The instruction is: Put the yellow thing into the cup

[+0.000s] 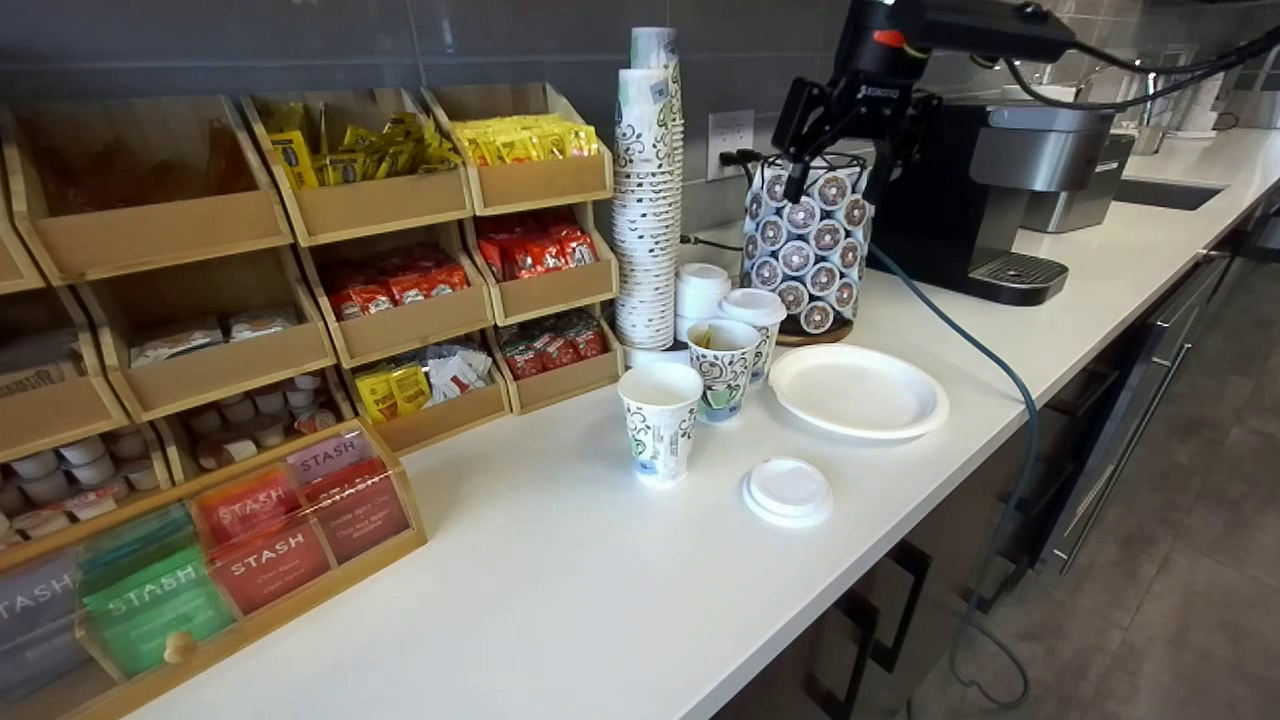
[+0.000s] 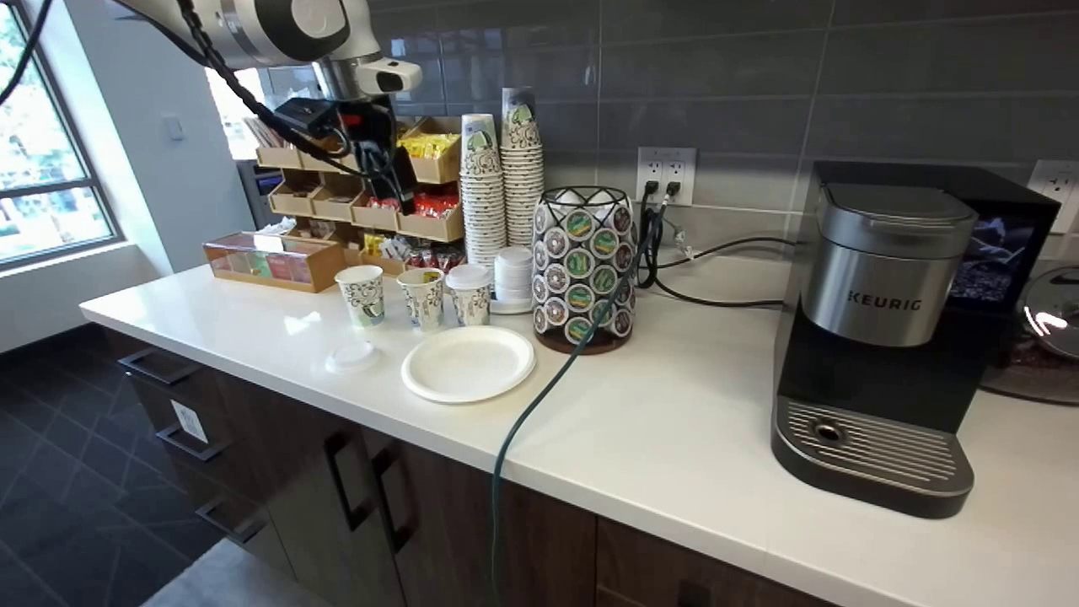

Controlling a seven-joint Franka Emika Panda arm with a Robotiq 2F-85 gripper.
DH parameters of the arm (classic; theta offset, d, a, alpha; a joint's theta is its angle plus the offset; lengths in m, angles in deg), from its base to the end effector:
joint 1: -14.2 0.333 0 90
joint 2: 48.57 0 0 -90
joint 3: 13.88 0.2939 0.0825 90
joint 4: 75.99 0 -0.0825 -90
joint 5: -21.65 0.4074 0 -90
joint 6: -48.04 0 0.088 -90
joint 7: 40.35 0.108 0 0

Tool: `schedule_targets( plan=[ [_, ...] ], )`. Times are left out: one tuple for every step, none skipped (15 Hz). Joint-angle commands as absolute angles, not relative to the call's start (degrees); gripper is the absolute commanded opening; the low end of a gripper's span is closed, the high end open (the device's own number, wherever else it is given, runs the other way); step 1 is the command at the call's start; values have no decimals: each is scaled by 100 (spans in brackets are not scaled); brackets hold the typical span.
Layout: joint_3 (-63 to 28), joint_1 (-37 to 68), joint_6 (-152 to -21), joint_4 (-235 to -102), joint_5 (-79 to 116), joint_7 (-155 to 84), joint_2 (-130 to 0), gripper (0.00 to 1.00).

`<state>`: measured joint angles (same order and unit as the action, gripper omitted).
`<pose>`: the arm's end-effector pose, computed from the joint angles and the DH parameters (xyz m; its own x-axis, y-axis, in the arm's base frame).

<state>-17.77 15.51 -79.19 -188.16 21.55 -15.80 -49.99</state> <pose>0.6065 -0.0272 0.4532 0.8647 -0.4535 0.2159 -0.4437 -0.8911 -0.0950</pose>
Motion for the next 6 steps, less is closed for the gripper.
schedule_targets(
  plan=[
    [-1811, 1283, -7665, -19501, 2772, -3143, -4210, 100],
    [-1867, 1228, -7542, -19529, 2870, -3582, -4118, 100],
    [-1752, 1260, -7699, -19201, 2588, -2870, -4482, 100],
    [-1789, 1212, -7613, -19271, 2673, -3179, -4354, 100],
    [-1815, 1183, -7580, -19325, 2715, -3343, -4266, 100],
    [-1824, 1172, -7573, -19359, 2730, -3416, -4220, 100]
  ],
)
